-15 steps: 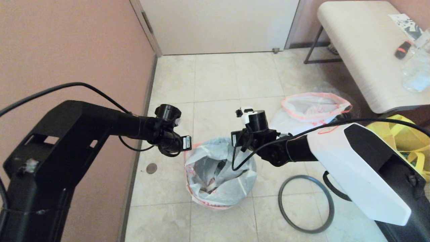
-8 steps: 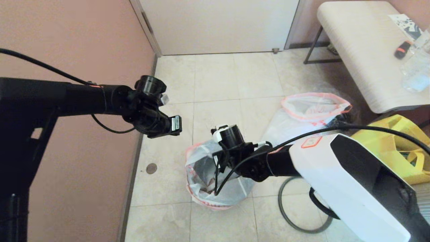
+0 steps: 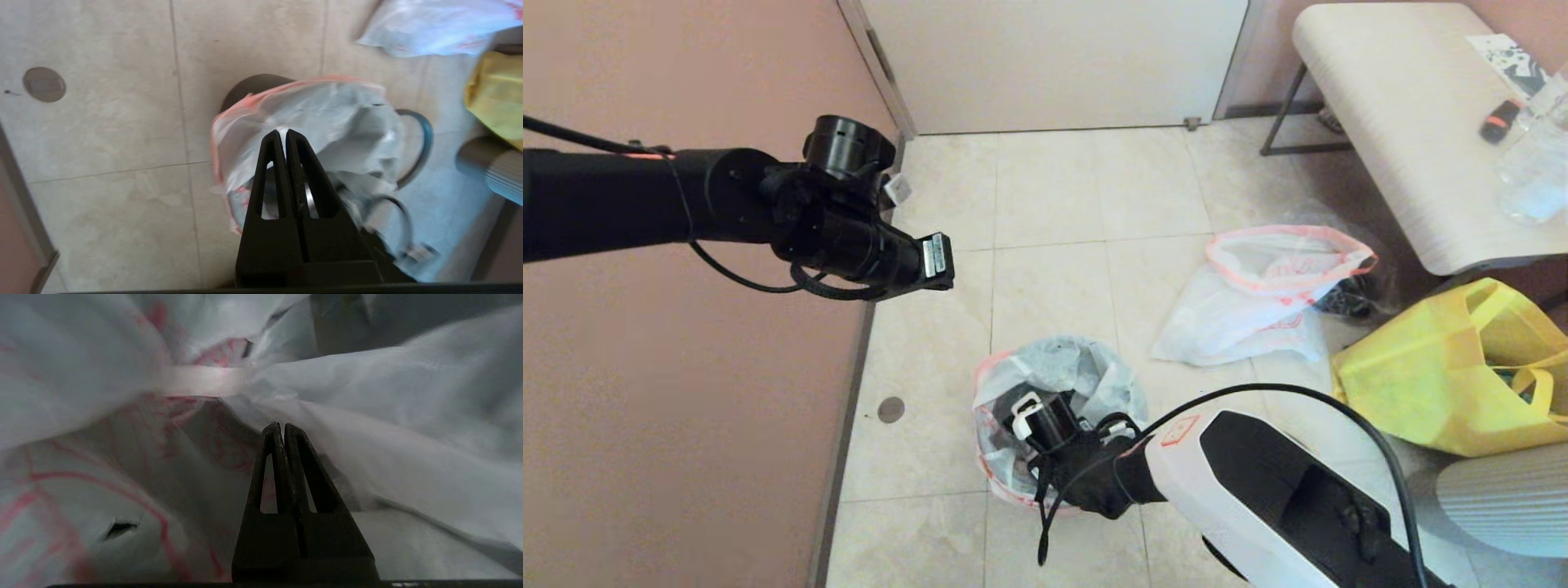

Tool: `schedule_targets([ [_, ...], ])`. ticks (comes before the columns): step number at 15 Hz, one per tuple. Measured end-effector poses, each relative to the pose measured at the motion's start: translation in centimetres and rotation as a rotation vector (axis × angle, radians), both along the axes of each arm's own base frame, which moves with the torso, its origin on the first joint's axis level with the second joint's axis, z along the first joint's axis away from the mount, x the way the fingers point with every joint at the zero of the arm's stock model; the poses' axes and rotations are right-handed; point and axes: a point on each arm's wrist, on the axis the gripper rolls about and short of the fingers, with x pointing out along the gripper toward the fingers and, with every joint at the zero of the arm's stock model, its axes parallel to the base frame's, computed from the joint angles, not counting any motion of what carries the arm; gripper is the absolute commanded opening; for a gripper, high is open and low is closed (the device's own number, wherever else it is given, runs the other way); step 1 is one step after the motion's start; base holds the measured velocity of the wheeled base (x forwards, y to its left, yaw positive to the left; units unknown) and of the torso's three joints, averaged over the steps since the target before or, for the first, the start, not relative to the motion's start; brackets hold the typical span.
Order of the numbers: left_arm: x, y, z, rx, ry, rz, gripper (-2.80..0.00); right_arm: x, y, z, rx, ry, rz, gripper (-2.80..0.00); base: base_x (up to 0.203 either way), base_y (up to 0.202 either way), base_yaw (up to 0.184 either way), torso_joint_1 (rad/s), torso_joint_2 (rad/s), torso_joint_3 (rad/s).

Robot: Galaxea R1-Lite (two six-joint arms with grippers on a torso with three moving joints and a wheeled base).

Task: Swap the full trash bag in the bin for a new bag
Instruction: Put the new garbage bag on the trash can

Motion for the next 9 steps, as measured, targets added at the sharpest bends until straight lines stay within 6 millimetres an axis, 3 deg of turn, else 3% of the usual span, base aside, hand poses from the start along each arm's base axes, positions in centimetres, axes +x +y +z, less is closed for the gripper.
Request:
schedule_targets([
  [4,-0.8,0.0,0.8,-0.016,-0.021,-0.016,-2.8,2.1,-2.3,-3.3,-0.138,-0.016,0.007,-2.8,0.0,0.0,0.0,0.0,0.0,0.0],
  [9,-1.0,0.1,1.1,-0.018,-0.025,-0.018,-2.8,3.2,-6.2,-3.6,-0.304,0.155,-0.036,-2.8,0.0,0.0,0.0,0.0,0.0,0.0],
])
